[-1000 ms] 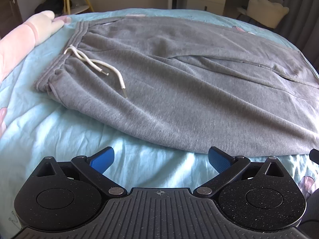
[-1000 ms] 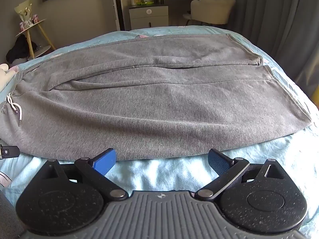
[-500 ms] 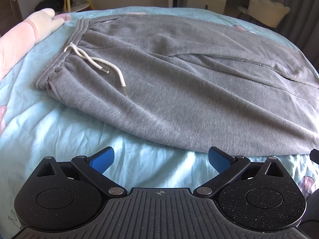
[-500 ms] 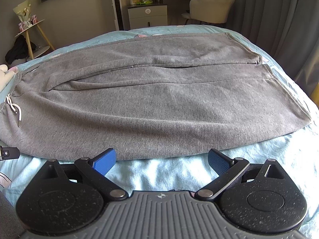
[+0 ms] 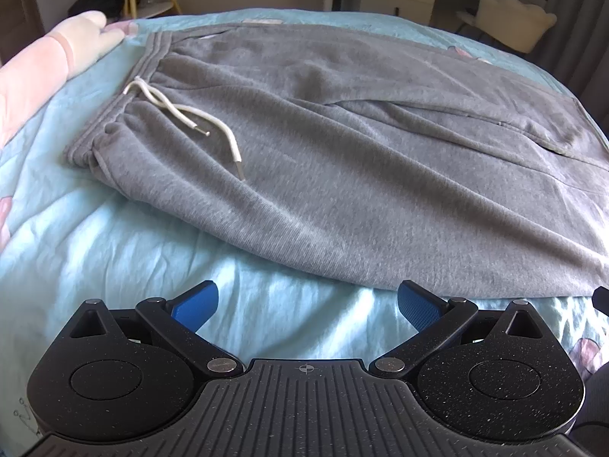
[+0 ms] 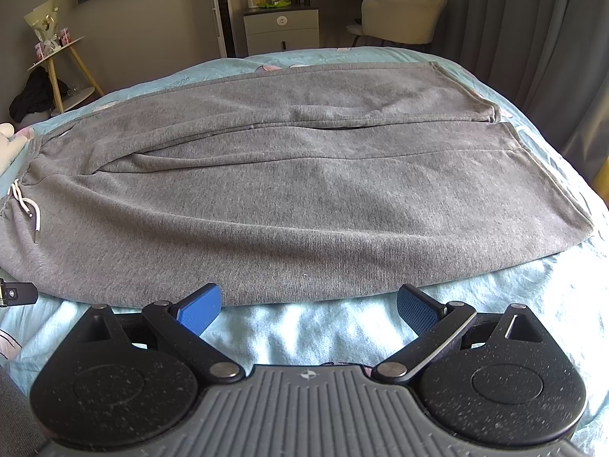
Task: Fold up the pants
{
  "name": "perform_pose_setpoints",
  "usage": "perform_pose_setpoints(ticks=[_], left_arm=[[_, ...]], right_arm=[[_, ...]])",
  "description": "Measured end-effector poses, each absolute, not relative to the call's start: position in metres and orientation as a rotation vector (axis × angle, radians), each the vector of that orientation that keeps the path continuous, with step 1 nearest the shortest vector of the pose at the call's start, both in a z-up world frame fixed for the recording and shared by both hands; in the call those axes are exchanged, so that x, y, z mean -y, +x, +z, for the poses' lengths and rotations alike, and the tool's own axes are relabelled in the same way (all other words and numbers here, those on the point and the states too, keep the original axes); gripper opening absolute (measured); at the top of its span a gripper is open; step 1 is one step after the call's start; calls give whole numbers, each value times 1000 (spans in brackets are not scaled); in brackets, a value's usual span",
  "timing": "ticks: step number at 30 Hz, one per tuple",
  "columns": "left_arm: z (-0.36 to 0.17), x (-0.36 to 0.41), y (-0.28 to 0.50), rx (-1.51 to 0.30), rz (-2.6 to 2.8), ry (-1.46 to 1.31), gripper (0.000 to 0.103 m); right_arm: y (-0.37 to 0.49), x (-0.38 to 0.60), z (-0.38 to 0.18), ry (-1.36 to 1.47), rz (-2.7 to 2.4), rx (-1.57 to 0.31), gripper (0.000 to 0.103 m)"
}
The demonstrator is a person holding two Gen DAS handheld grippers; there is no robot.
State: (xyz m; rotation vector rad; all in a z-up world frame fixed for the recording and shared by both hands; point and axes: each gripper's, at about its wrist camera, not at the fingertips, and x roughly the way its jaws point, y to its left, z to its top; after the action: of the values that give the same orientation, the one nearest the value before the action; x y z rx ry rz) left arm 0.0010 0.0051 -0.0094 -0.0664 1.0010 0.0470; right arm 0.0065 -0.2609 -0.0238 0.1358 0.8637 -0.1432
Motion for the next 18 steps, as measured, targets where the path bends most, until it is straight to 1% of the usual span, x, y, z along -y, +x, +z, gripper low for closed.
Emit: perform_pose_setpoints(ticks=[18], left_arm=[[-9,-6,3,-1014,49,-79,103]], right_arm=[[6,261,-24,140,-144,-865,99]])
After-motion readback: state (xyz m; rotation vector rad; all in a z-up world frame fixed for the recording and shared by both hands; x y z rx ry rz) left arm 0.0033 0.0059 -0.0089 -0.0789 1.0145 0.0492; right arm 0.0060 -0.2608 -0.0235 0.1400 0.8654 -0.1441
